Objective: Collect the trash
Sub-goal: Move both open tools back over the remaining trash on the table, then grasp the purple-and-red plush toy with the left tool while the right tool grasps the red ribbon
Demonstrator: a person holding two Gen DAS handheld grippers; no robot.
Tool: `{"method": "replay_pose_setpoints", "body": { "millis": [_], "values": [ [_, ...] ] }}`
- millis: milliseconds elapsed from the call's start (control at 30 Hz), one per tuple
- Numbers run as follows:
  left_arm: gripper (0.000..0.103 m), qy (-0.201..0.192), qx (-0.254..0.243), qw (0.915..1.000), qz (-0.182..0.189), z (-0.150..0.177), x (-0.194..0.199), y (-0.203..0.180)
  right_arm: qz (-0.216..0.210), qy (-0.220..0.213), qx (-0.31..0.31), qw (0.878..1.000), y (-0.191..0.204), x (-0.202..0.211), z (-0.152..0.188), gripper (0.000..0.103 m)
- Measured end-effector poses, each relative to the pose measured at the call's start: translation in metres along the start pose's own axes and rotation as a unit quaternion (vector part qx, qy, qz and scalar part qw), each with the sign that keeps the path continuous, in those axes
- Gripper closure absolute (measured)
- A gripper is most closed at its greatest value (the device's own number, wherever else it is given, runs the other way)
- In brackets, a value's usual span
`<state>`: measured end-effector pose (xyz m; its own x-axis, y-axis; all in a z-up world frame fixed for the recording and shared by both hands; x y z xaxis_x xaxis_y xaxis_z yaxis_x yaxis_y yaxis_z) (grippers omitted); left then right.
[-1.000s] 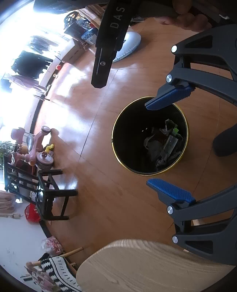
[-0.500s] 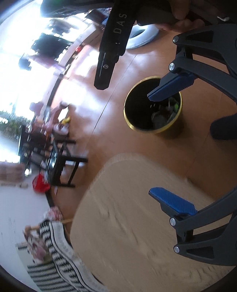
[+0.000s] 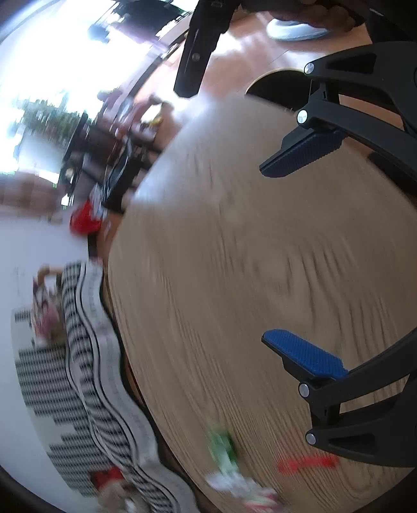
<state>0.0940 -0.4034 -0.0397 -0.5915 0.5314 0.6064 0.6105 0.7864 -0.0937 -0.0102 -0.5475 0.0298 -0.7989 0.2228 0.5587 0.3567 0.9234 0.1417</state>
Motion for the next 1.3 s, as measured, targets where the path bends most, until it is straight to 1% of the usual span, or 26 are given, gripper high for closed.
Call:
{"method": "replay_pose_setpoints", "body": {
  "millis": [133,200,300,333,433,500,533,567,600,667,733,767,833,933,1000,1100,1300],
  "values": [
    [0.01,-0.006,0.038,0.9987,-0.034,0.005,0.024,0.067,-0.03,0.015,0.033,0.999,0.067,-0.027,-0.002,0.022],
    [0.01,-0.011,0.043,0.9977,-0.051,0.007,0.035,0.091,-0.042,0.021,0.044,0.998,0.092,-0.036,0.002,0.022],
    [0.01,-0.015,0.056,0.995,-0.082,0.016,0.053,0.131,-0.066,0.034,0.07,0.995,0.143,-0.054,0.009,0.022],
    [0.01,-0.014,0.065,0.9932,-0.095,0.018,0.058,0.152,-0.073,0.037,0.077,0.994,0.159,-0.058,0.012,0.022],
    [0.01,-0.011,0.087,0.9888,-0.121,0.026,0.069,0.19,-0.093,0.048,0.097,0.99,0.203,-0.07,0.021,0.022],
    [0.01,-0.012,0.104,0.9841,-0.143,0.033,0.081,0.223,-0.104,0.053,0.108,0.987,0.224,-0.075,0.029,0.022],
    [0.01,-0.012,0.109,0.9824,-0.151,0.036,0.084,0.234,-0.111,0.057,0.116,0.985,0.239,-0.078,0.033,0.022],
    [0.01,-0.011,0.12,0.9791,-0.164,0.041,0.09,0.254,-0.117,0.061,0.125,0.983,0.253,-0.082,0.038,0.022],
    [0.01,-0.01,0.124,0.9775,-0.17,0.043,0.092,0.261,-0.121,0.064,0.131,0.982,0.26,-0.084,0.042,0.022],
    [0.01,-0.006,0.137,0.9719,-0.192,0.05,0.097,0.293,-0.132,0.074,0.147,0.977,0.283,-0.091,0.053,0.022],
    [0.01,-0.003,0.143,0.969,-0.202,0.054,0.1,0.311,-0.138,0.082,0.161,0.974,0.299,-0.097,0.064,0.022],
    [0.01,-0.003,0.149,0.9658,-0.212,0.055,0.099,0.327,-0.141,0.086,0.17,0.972,0.308,-0.1,0.071,0.022],
    [0.01,-0.003,0.16,0.9639,-0.212,0.056,0.096,0.345,-0.146,0.092,0.184,0.968,0.319,-0.104,0.081,0.022],
    [0.01,-0.006,0.17,0.9626,-0.211,0.049,0.085,0.356,-0.153,0.102,0.193,0.964,0.336,-0.111,0.092,0.022],
    [0.01,-0.01,0.171,0.9637,-0.205,0.042,0.075,0.358,-0.156,0.105,0.196,0.962,0.343,-0.116,0.095,0.022],
    [0.01,-0.016,0.168,0.9635,-0.208,0.033,0.06,0.363,-0.159,0.11,0.2,0.961,0.352,-0.123,0.101,0.022],
    [0.01,-0.01,0.181,0.9608,-0.21,0.034,0.036,0.377,-0.163,0.121,0.21,0.956,0.369,-0.137,0.113,0.022]
  ]
}}
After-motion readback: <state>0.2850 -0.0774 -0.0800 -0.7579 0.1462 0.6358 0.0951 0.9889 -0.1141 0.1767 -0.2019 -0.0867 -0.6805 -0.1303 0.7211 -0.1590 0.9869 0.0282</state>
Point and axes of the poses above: each gripper's, at about its wrist camera, not at the fingertips, and x roughly against the way its jaws point, y to its left, z to its underside, the point moved 6 cm from there along -x, roughly the way its jaws point, and after that the axes turned 11 degrees about -y, right-handed, at the moved point
